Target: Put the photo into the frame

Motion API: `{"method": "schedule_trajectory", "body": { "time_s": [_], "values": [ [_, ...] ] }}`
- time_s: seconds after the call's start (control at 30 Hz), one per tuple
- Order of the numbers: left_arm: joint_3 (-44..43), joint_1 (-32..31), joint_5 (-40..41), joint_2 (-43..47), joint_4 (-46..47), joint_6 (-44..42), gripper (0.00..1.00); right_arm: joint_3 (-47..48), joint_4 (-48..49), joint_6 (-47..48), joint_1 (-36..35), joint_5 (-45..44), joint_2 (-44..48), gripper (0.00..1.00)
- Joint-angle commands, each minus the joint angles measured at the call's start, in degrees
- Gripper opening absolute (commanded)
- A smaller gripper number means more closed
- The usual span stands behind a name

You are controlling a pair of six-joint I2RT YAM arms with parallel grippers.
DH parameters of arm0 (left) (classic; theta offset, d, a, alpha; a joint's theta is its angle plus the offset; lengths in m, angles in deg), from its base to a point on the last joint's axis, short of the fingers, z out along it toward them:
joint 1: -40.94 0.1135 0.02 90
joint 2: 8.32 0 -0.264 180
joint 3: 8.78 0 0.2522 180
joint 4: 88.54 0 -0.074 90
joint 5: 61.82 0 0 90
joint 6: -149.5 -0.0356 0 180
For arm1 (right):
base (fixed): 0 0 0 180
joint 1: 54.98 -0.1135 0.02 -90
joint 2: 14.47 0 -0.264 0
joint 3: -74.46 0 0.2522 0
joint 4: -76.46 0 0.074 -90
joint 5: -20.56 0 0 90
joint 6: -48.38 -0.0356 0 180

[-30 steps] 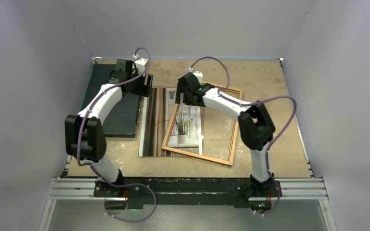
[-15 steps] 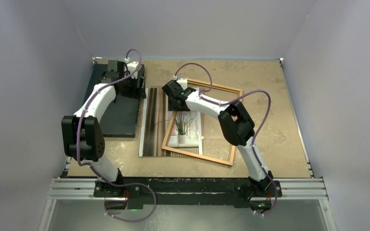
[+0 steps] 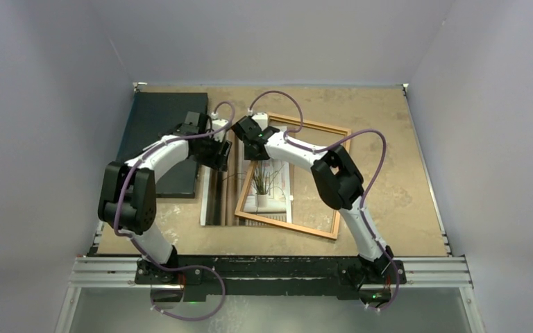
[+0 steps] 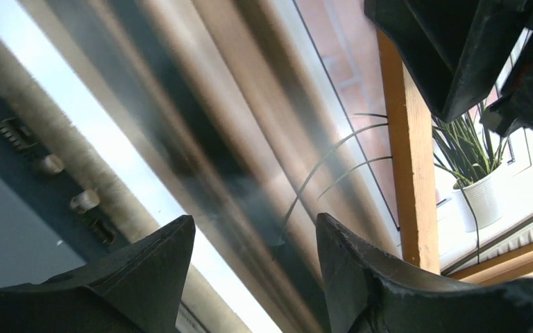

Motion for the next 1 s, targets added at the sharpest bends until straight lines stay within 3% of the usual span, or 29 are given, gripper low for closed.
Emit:
{"method": "schedule_trajectory", "body": {
  "time_s": [0.0,0.3,0.6,0.97],
  "values": [
    [0.93,-2.08,2.84,-1.09,3.97,-1.46,0.62,0.32,-1.66,0.22,-0.17,-2.25,1.4,0.33],
    [1.05,-4.59,3.63,-5.38,6.56,-1.23,0.52,-10.49,1.11,2.29,0.55,-2.21,9.35,0.09],
    [0.86,-6.03,5.23,-6.36,7.37,-1.46,0.5,-27.55,7.04,1.4,5.95,-1.27,19.4,0.09],
    [0.6,-7.04,5.99,-6.64,7.37,-1.53,0.5,-37.1,11.92,6.18,11.8,-0.58,25.46,0.08]
  ]
}}
